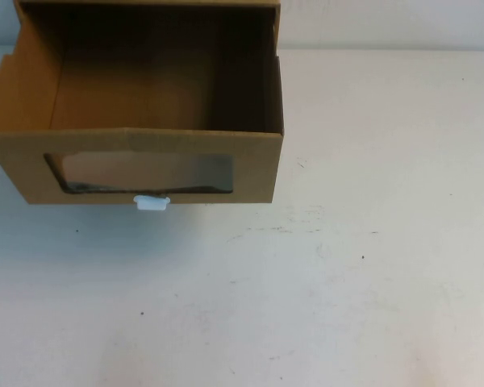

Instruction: Close the shoe box

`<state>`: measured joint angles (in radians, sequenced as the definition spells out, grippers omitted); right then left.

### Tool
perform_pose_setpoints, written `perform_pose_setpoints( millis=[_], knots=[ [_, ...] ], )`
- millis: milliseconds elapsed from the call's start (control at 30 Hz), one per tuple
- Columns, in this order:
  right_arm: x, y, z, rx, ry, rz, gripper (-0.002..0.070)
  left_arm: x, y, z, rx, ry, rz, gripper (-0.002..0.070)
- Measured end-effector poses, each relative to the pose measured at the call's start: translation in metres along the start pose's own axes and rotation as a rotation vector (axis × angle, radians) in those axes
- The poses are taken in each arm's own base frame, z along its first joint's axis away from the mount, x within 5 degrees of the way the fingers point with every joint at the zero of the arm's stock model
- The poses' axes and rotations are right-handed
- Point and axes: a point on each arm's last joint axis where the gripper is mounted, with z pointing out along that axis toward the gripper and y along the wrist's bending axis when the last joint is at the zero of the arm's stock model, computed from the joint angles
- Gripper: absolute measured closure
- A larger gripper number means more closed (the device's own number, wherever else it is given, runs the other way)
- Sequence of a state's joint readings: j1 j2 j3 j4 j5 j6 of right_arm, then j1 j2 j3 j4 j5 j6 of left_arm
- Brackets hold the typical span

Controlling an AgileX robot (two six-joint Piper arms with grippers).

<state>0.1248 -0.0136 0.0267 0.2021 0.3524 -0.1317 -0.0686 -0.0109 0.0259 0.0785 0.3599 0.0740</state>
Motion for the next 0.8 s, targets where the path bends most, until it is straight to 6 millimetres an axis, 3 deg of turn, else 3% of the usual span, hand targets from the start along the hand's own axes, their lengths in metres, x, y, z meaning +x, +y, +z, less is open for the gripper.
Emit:
perform_pose_setpoints(
  millis=[233, 500, 667, 800],
  knots=[
    [0.000, 0.000, 0.000, 0.000, 0.000, 0.000, 0.0687, -0.001, -0.001, 0.000, 0.008, -0.010, -0.024, 0.0680],
    [0.000, 0.000, 0.000, 0.000, 0.000, 0.000, 0.0687, -0.022, -0.003, -0.003, 0.090, -0.231, -0.483, 0.0680],
    [0.000, 0.000, 0.000, 0.000, 0.000, 0.000, 0.0687, -0.032, 0.001, -0.006, 0.092, -0.324, -0.590, 0.0680],
    [0.000, 0.000, 0.000, 0.000, 0.000, 0.000, 0.0687, -0.064, 0.001, -0.015, 0.135, -0.241, -0.589, 0.0680]
  ],
)
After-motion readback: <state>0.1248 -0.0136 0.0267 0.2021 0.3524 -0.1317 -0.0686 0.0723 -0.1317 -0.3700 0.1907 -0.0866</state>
